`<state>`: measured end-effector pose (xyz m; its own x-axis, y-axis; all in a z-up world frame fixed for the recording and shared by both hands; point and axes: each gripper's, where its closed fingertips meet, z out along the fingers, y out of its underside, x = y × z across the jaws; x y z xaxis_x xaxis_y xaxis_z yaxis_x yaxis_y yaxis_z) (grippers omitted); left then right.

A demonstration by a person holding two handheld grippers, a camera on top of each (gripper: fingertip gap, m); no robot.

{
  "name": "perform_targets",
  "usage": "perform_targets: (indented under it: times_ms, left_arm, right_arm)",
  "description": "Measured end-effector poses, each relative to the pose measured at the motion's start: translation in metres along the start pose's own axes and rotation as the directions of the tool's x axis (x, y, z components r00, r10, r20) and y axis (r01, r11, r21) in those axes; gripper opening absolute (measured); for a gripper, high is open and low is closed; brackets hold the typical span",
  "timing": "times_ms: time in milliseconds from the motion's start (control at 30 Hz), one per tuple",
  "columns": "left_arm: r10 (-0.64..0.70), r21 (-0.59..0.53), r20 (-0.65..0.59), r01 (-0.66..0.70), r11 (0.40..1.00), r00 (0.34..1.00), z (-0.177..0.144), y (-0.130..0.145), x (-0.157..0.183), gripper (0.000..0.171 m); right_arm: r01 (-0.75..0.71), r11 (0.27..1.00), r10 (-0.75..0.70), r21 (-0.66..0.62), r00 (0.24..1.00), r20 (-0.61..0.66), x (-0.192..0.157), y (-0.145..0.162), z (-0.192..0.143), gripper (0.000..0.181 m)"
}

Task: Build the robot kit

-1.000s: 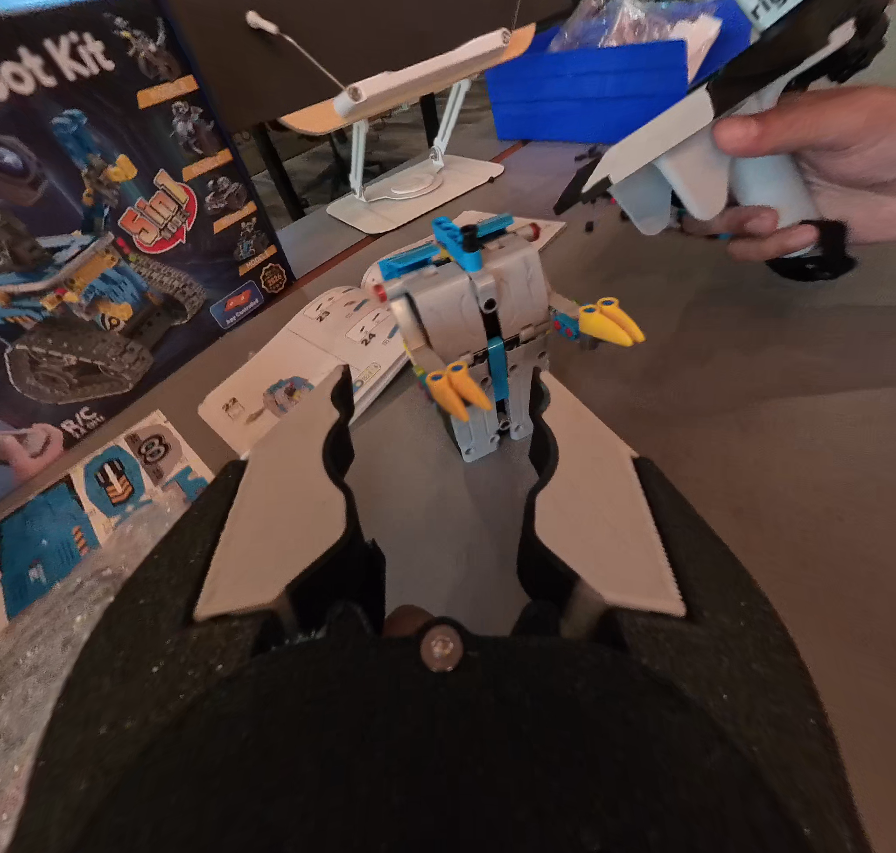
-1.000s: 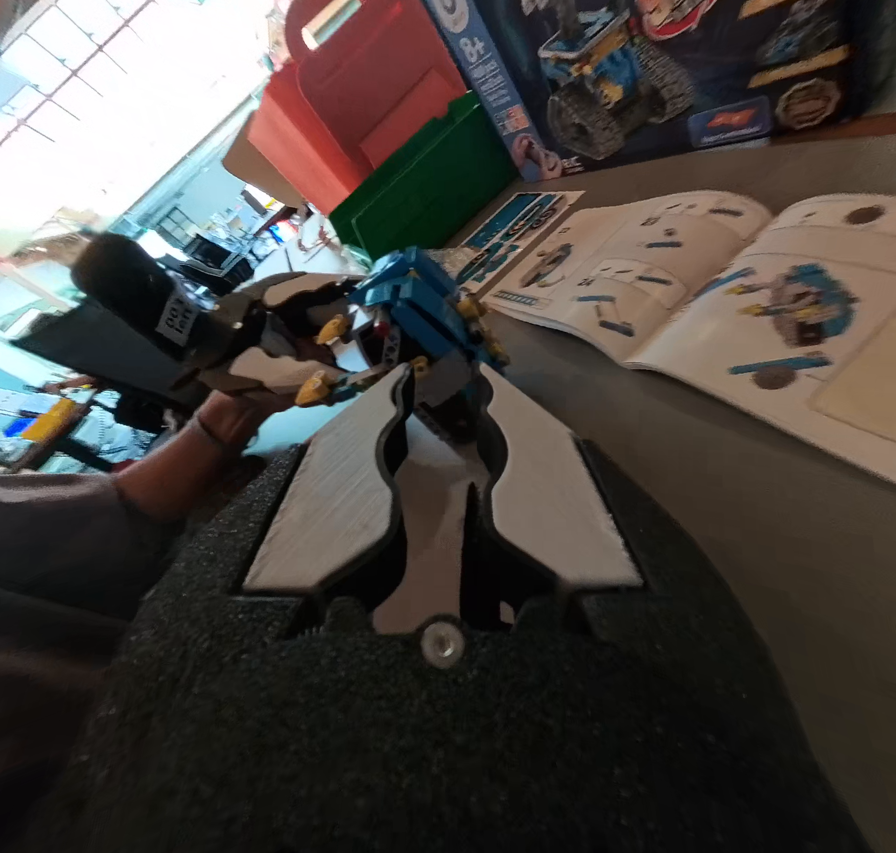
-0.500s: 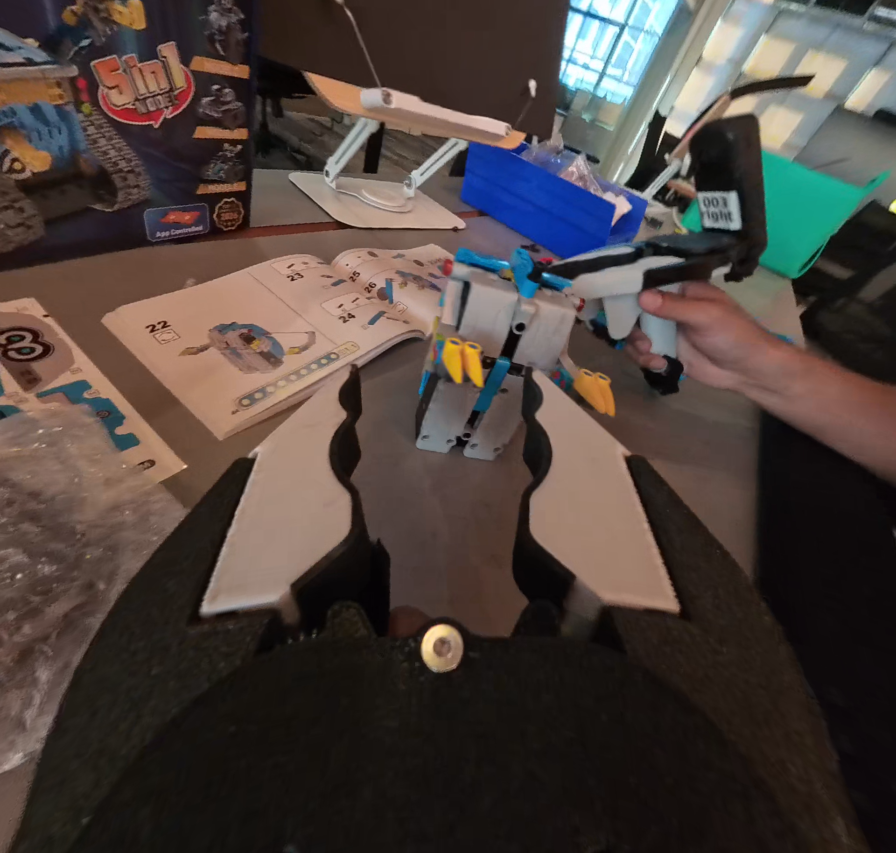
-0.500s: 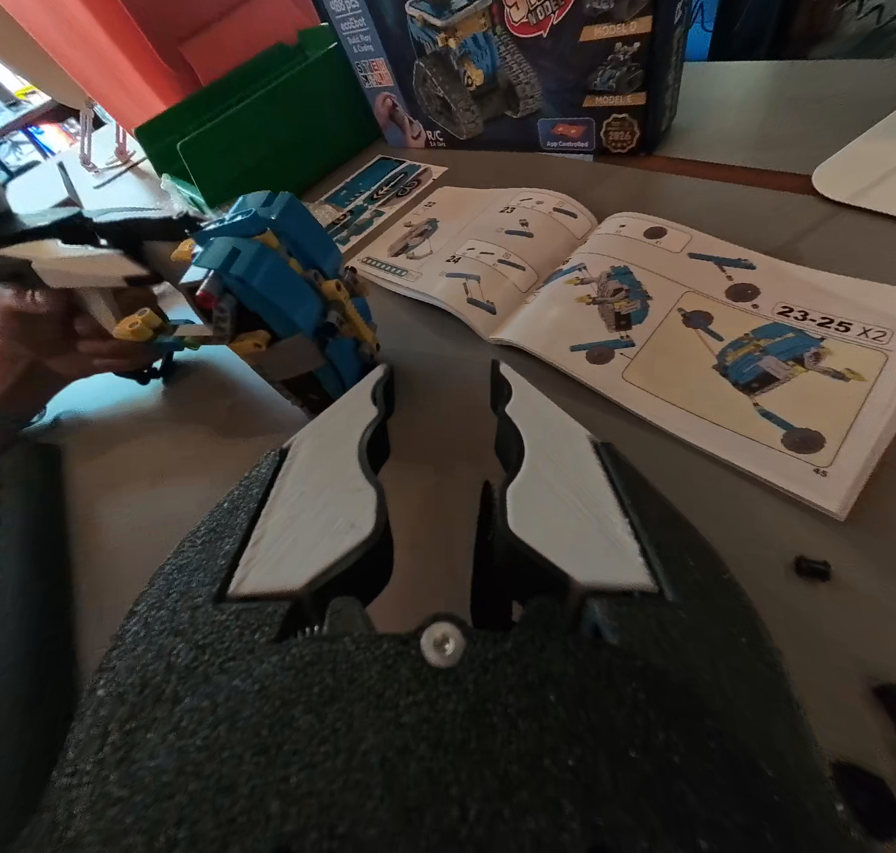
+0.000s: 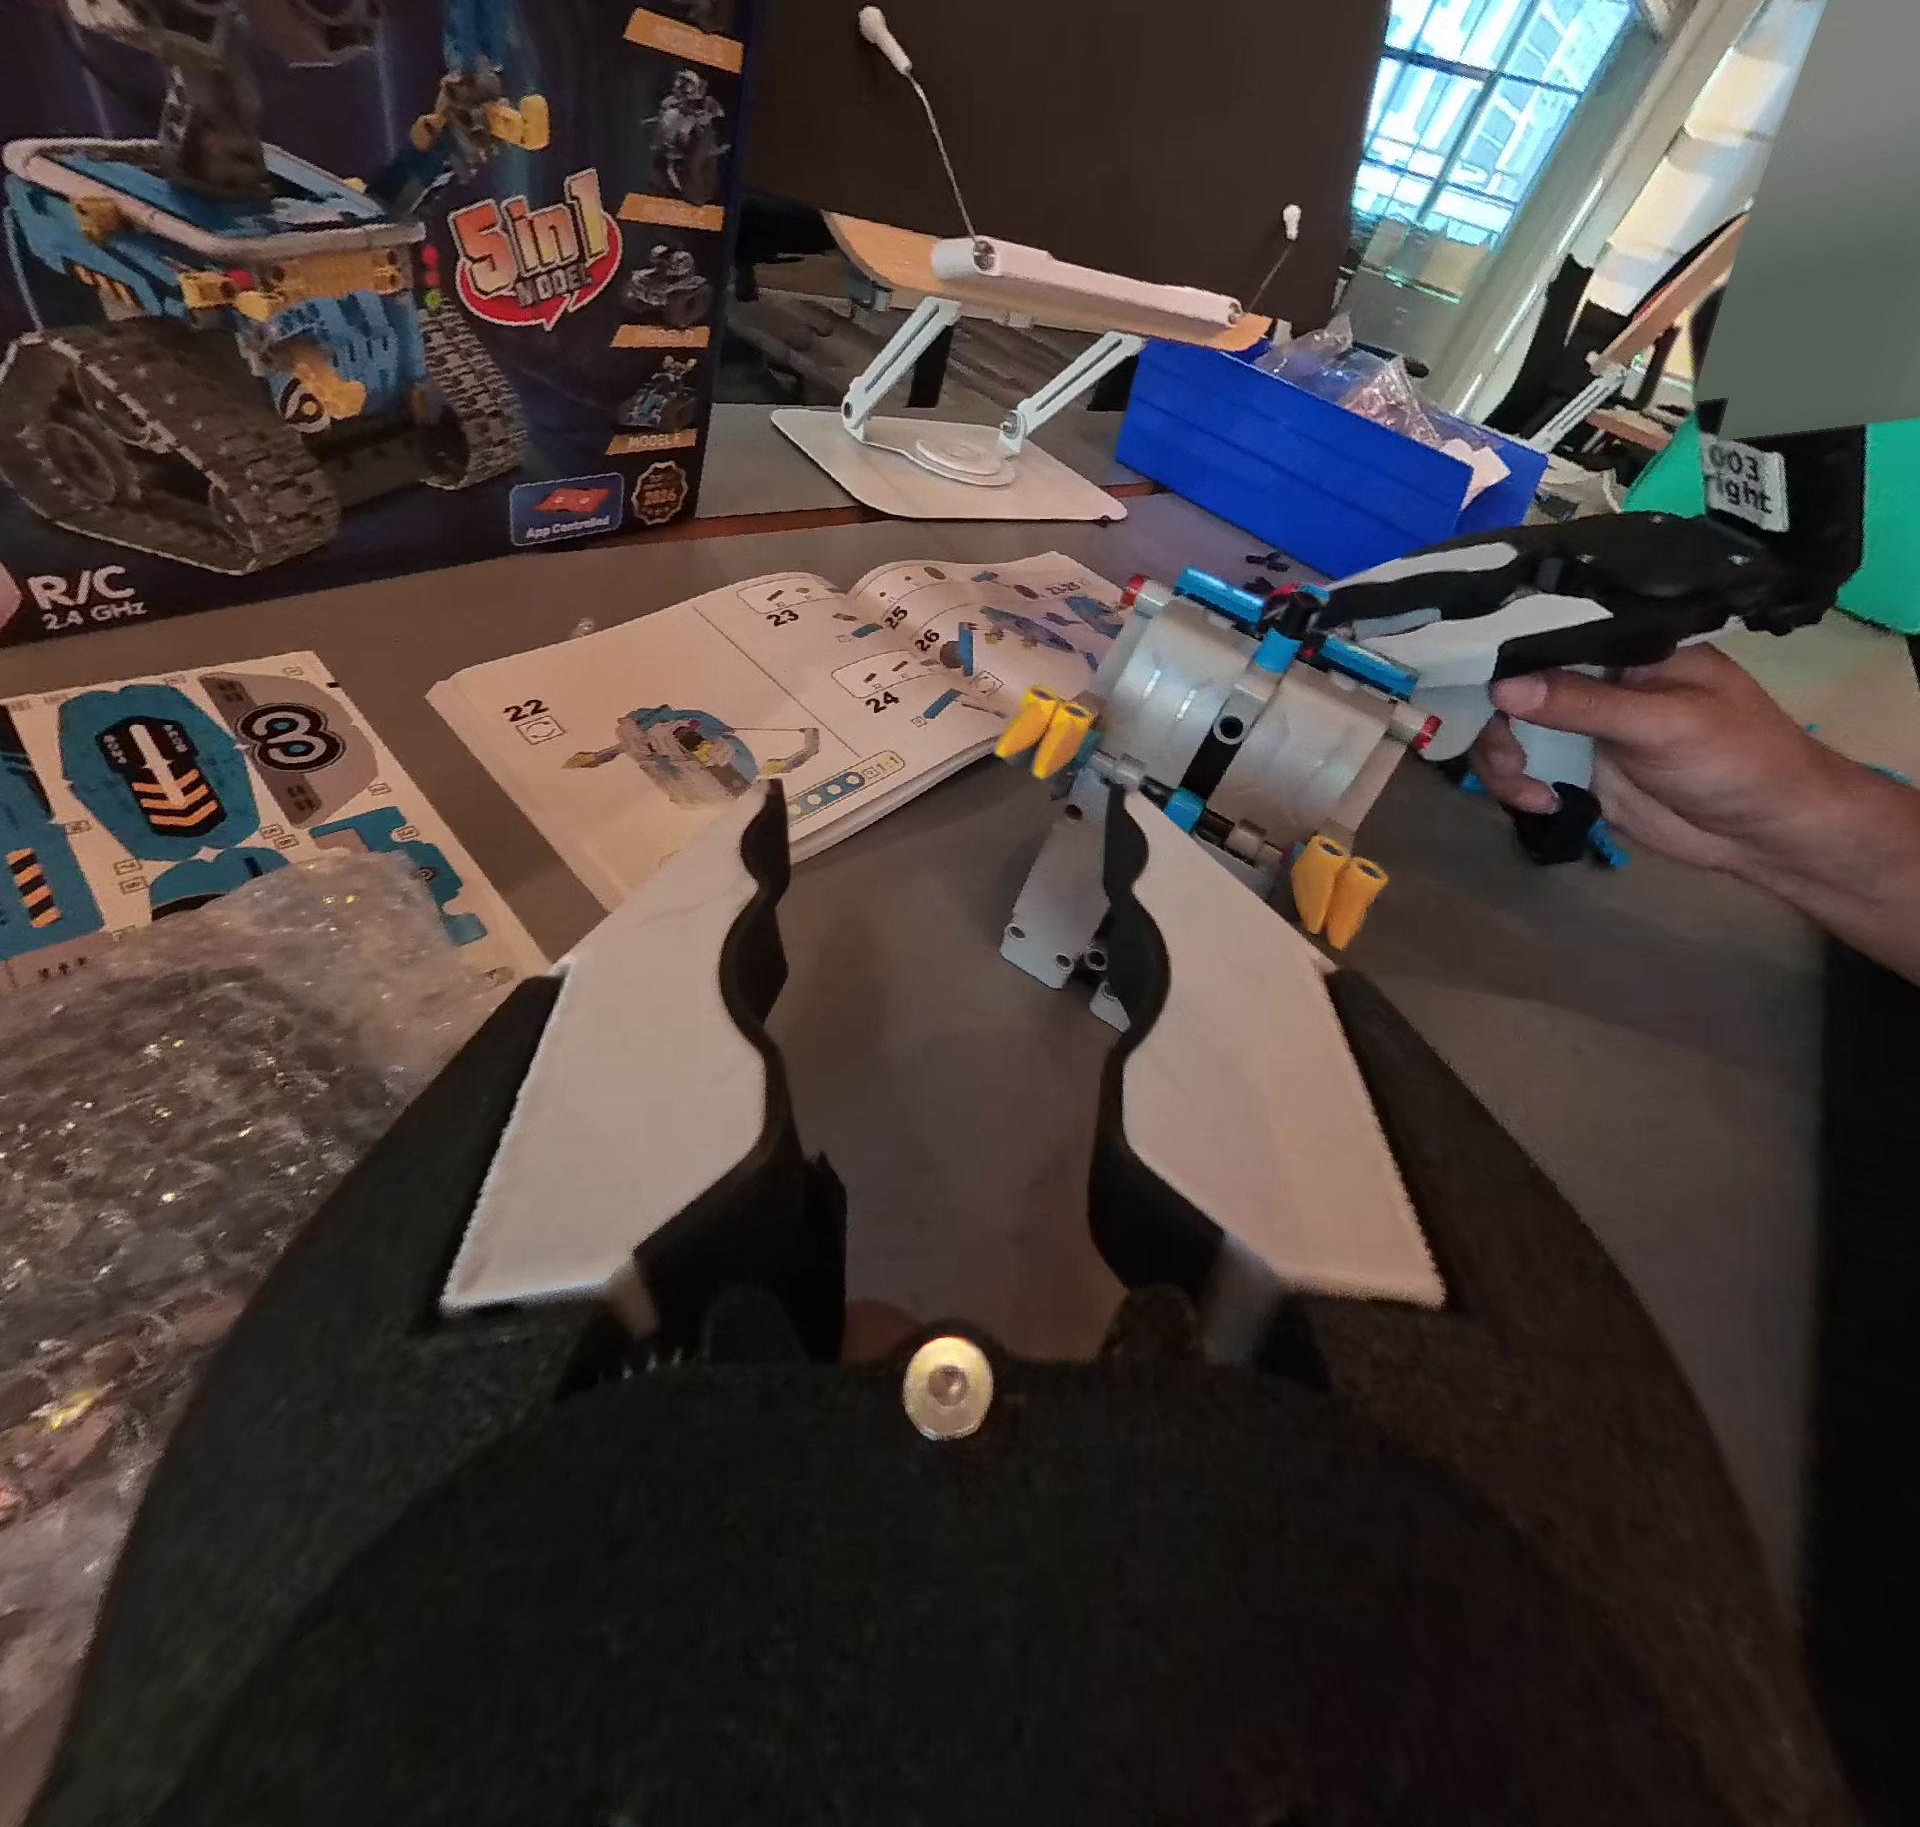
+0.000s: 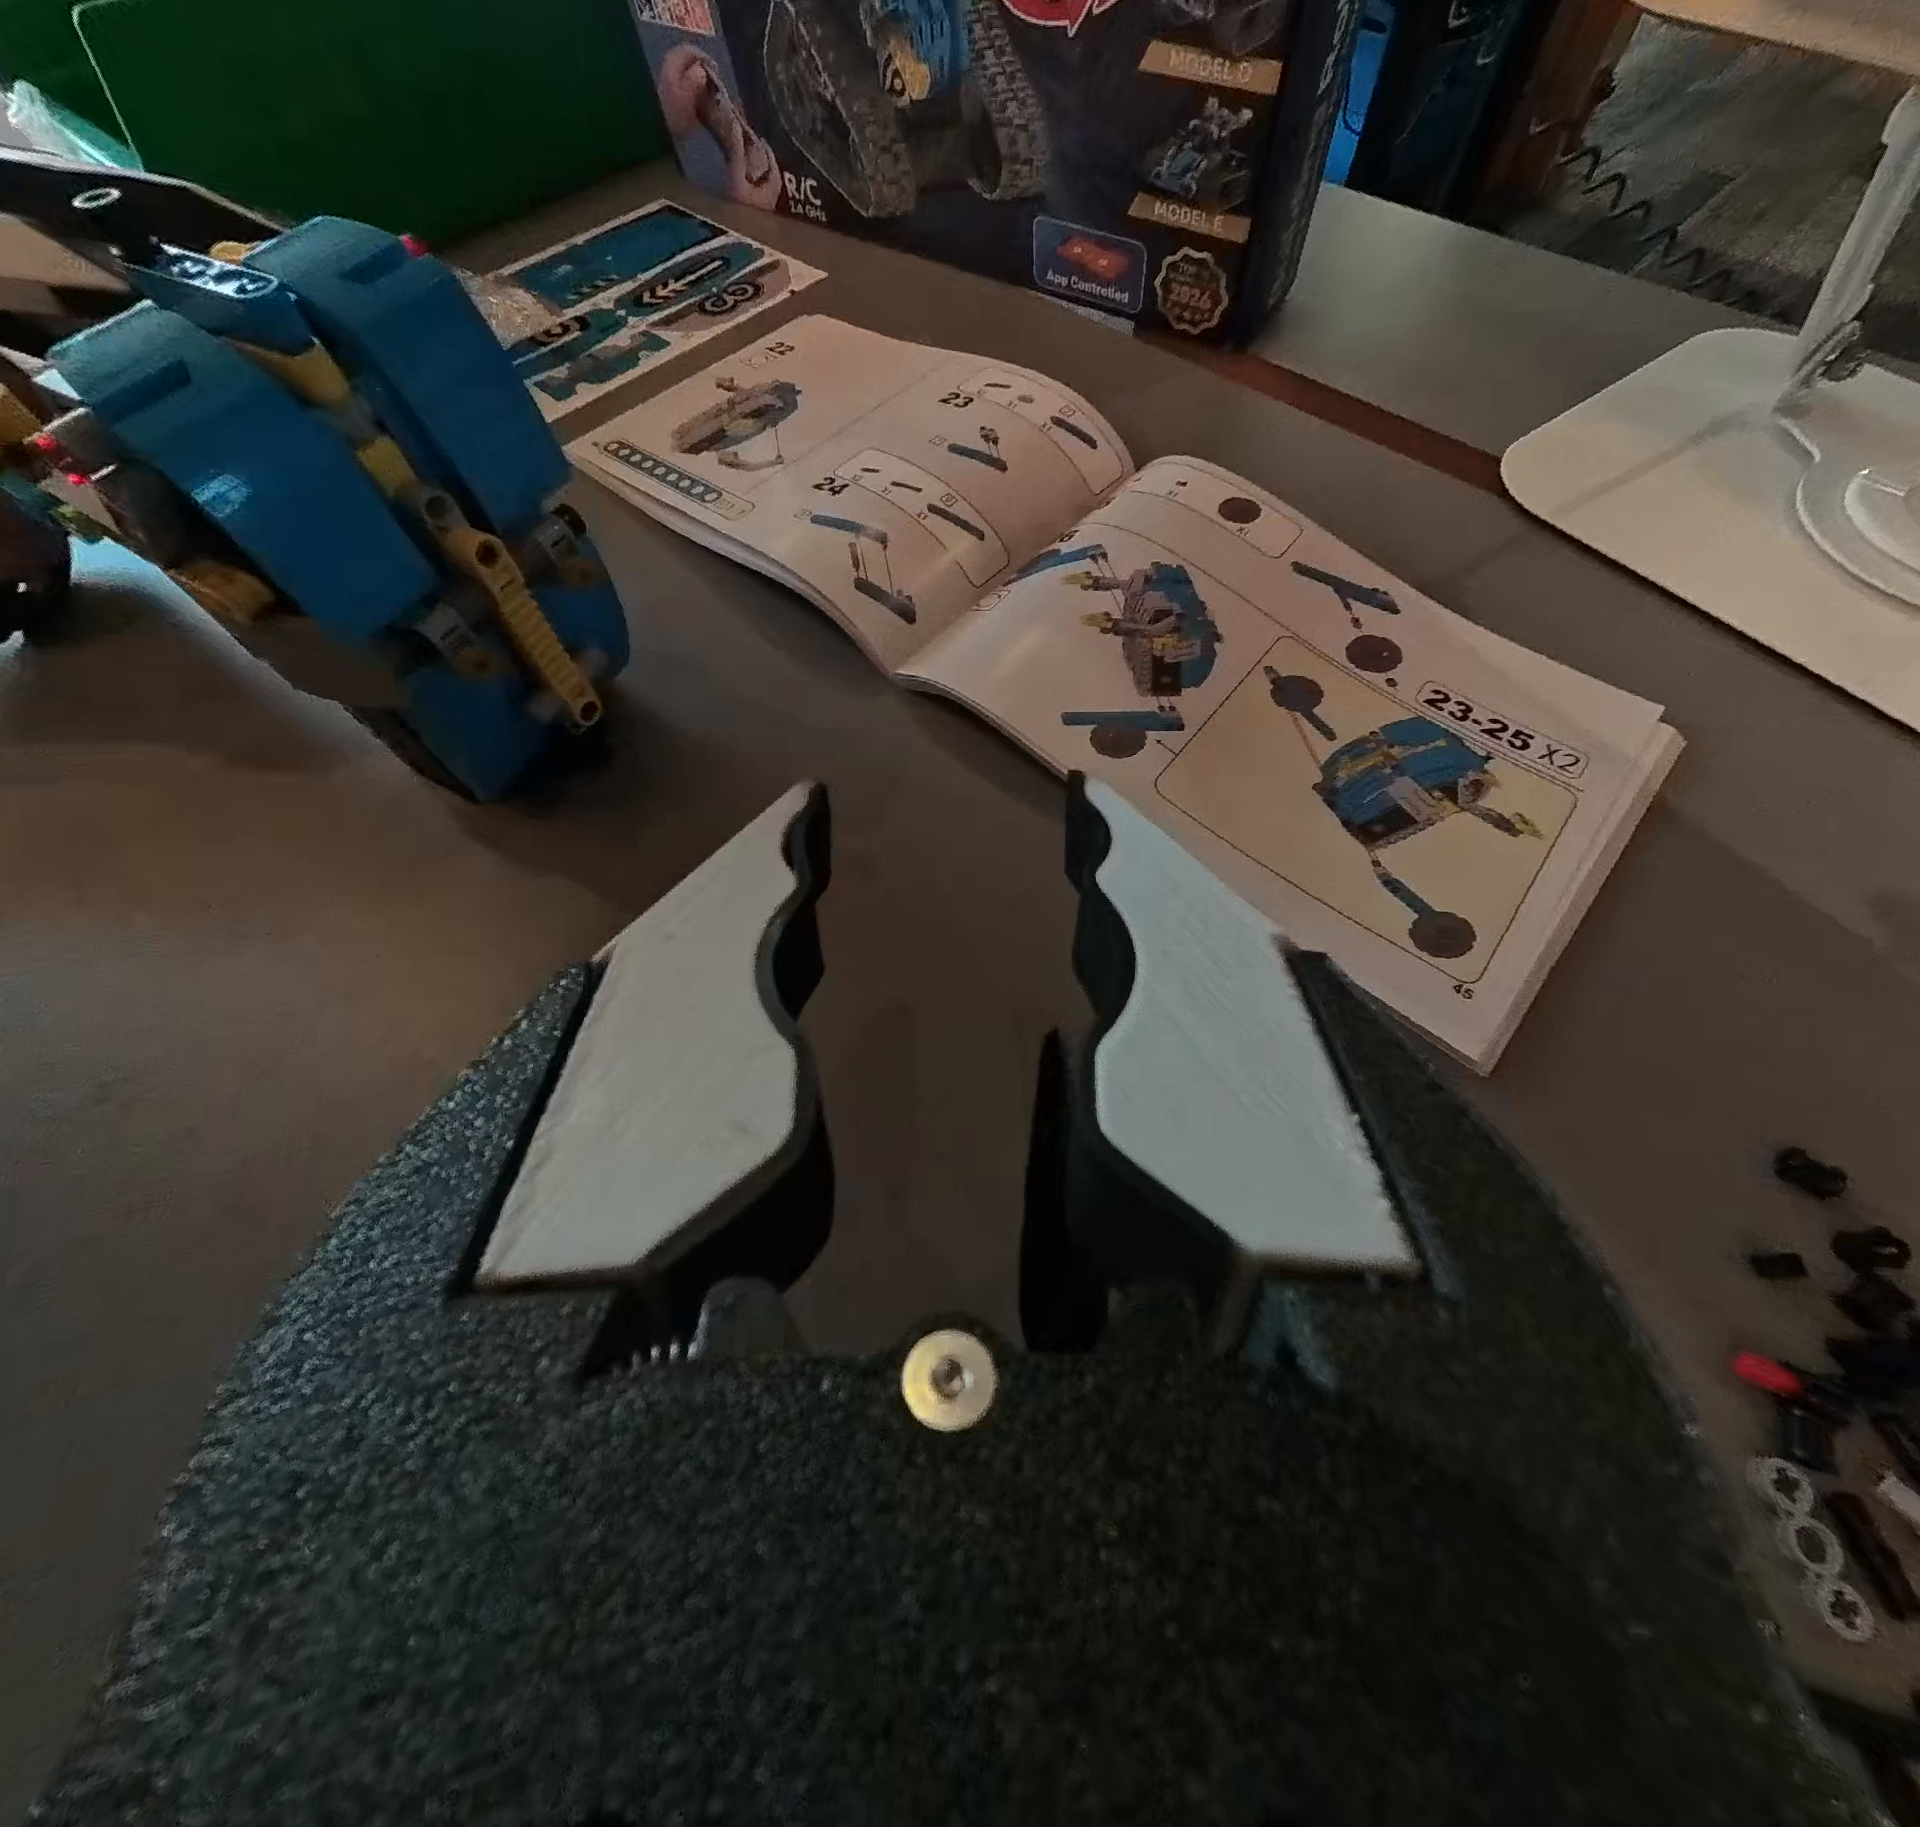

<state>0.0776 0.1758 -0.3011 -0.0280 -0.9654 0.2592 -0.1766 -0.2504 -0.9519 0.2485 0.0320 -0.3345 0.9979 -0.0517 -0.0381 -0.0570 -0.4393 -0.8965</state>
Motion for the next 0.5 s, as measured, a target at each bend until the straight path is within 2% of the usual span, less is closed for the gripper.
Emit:
perform_targets:
  times_ms: [367, 500]
  left_arm:
    - [0.043, 0.011, 0.007, -0.043, 0.999, 0.999, -0.003, -0.004, 0.003, 0.061]
    - [0.047, 0.028, 0.024, -0.048, 0.998, 0.999, -0.006, -0.008, 0.001, 0.061]
  right_arm:
    - [-0.035, 0.999, 0.036, -0.012, 0.998, 0.057, -0.012, 0.001, 0.001, 0.046]
    - [-0.093, 0.996, 0.092, 0.007, 0.992, 0.089, -0.013, -0.008, -0.013, 0.045]
